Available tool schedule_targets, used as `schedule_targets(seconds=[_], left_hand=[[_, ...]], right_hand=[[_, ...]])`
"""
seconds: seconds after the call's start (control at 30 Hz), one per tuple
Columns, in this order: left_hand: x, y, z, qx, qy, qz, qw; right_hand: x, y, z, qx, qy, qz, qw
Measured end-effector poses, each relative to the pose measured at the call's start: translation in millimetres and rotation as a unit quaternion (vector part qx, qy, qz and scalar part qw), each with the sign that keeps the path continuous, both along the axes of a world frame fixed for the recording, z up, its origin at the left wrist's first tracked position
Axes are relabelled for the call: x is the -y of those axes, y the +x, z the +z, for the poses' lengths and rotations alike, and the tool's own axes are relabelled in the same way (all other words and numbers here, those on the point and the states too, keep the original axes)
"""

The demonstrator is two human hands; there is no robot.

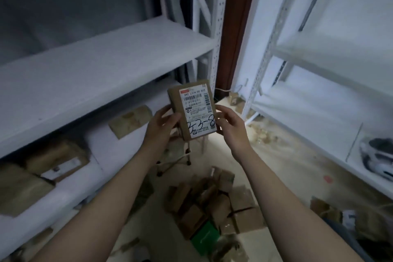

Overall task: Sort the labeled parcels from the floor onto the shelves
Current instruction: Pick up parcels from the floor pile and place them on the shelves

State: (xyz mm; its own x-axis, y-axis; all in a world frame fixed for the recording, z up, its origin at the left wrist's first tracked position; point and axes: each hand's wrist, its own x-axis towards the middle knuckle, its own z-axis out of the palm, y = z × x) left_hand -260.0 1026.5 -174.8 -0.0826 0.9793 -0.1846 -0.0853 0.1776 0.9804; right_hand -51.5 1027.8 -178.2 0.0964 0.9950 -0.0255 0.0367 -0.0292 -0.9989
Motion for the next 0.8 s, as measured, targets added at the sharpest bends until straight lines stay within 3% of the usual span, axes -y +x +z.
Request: schedule_targets(seconds=[0.13, 0.27, 0.53, 0.63, 0.8], left_hand=[[40, -66, 37, 0.010, 0.032, 0.072, 0.997], [82, -126, 40, 0.004, 0.040, 0.128, 0.991], [164, -231, -17, 0.028, -0.072, 0.181, 0.981], [194, -263, -37, 0.055, -0.102, 0.176, 0.977], [229, -307, -57, 0.030, -0.159, 0.173, 0.971]], right_hand=[[9, -74, 27, 0.016, 0.025, 0.051, 0.998], [26, -135, 25, 0.097, 0.033, 0.079, 0.992], [82, -258, -20, 0.009, -0.125, 0.143, 0.982], [108, -297, -40, 0.008, -0.167, 0.150, 0.974], [142, -346, -68, 0.011, -0.220, 0.156, 0.963]])
